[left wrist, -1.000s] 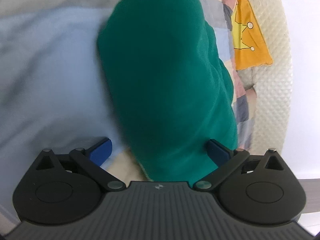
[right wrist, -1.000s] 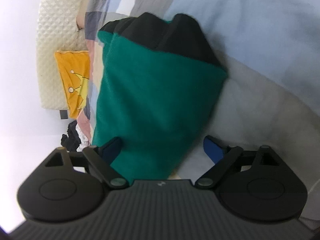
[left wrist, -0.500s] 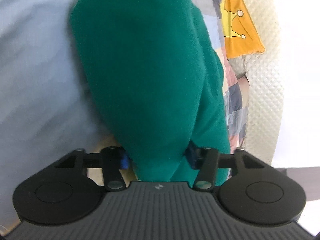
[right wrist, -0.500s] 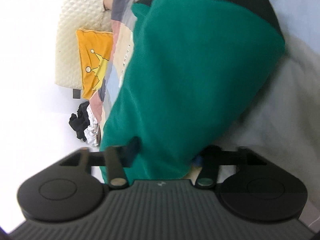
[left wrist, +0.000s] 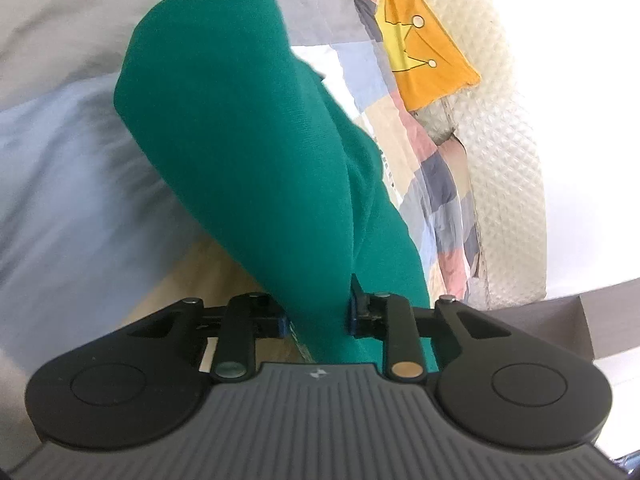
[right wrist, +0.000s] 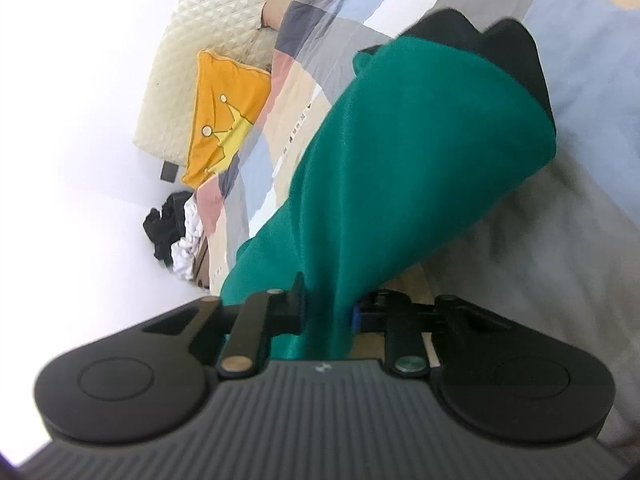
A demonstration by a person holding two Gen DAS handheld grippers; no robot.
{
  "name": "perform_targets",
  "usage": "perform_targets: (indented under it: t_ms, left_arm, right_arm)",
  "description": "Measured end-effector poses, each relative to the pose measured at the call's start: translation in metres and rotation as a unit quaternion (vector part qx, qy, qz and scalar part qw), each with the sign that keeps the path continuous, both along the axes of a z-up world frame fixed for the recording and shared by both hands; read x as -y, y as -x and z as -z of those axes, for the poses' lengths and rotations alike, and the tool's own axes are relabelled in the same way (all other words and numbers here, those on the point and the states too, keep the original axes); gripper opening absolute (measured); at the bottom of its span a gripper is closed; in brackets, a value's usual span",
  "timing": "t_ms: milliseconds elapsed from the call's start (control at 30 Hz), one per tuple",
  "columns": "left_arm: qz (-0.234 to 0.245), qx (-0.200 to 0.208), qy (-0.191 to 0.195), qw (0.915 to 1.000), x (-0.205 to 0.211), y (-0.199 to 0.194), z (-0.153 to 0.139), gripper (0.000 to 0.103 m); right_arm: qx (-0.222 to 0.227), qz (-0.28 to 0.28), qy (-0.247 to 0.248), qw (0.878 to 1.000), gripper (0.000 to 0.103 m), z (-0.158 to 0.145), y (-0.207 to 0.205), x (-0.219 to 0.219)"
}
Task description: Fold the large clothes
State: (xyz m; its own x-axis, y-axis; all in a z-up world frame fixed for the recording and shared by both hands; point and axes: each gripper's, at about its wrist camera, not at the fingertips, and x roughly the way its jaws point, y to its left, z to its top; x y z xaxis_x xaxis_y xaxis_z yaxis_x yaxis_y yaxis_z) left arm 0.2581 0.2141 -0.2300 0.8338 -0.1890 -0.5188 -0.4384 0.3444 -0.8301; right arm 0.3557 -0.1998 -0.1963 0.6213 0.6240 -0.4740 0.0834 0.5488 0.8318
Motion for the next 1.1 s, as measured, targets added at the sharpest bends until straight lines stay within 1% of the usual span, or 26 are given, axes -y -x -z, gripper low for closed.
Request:
perform_targets:
  t_ms: [67, 133, 167, 233, 300, 367, 467, 633, 767, 867, 967, 1033, 1100]
  left_arm:
    - [0.006, -0.001, -0.016, 0.9998, 0.007, 0.014, -0.01, 0.023]
    - [0.01, -0.009, -0.03, 0.9995, 0.01, 0.028, -0.016, 0.022]
    - [0.01, -0.011, -0.03, 0.9995, 0.005, 0.038, -0.013, 0.022]
    - [0.007, -0.013, -0.021, 0.9997, 0.007, 0.043, -0.007, 0.022]
    - [0.003, -0.024, -0.011, 0.9997, 0.005, 0.038, 0.0, 0.022]
    - [0.0, -0.022, -0.015, 0.9997, 0.004, 0.022, -0.002, 0.022]
    - [-0.003, -0.018, -0.017, 0.9997, 0.002, 0.014, -0.009, 0.023]
    - [-0.006, -0.011, -0.037, 0.9992, -0.006, -0.025, -0.031, 0.023]
    - [-0.007, -0.01, -0.041, 0.9991, -0.011, -0.064, -0.044, 0.024]
    - [-0.004, -0.01, -0.055, 0.9984, -0.015, -0.096, -0.049, 0.024]
    - [-0.004, -0.007, -0.071, 0.9974, -0.021, -0.125, -0.052, 0.024]
    - [-0.002, -0.003, -0.083, 0.9965, -0.024, -0.143, -0.051, 0.026]
    - [0.0, 0.01, -0.095, 0.9954, -0.028, -0.16, -0.049, 0.028]
  right_arm:
    - [0.007, -0.004, 0.012, 1.0, 0.013, -0.009, 0.01, -0.002]
    - [0.009, -0.009, 0.027, 1.0, 0.012, -0.014, 0.022, 0.003]
    - [0.004, -0.009, 0.027, 1.0, 0.012, -0.012, 0.023, 0.005]
    - [-0.01, -0.005, 0.026, 1.0, 0.012, -0.002, 0.022, 0.012]
    - [-0.022, -0.004, 0.03, 0.999, 0.012, 0.005, 0.016, 0.008]
    - [-0.021, -0.006, 0.025, 0.999, 0.012, 0.008, 0.014, 0.009]
    - [-0.019, -0.003, 0.008, 1.0, 0.012, 0.003, 0.006, 0.01]
    - [-0.013, 0.0, -0.001, 1.0, 0.014, -0.011, -0.016, 0.003]
    - [-0.021, 0.007, -0.016, 1.0, 0.015, -0.014, -0.041, 0.001]
    - [-0.028, 0.015, -0.03, 0.999, 0.017, -0.013, -0.062, -0.003]
    - [-0.029, 0.018, -0.033, 0.999, 0.018, -0.01, -0.083, -0.008]
    - [-0.025, 0.018, -0.03, 0.999, 0.017, -0.008, -0.099, -0.013]
    - [-0.024, 0.02, -0.03, 0.999, 0.02, -0.003, -0.115, -0.017]
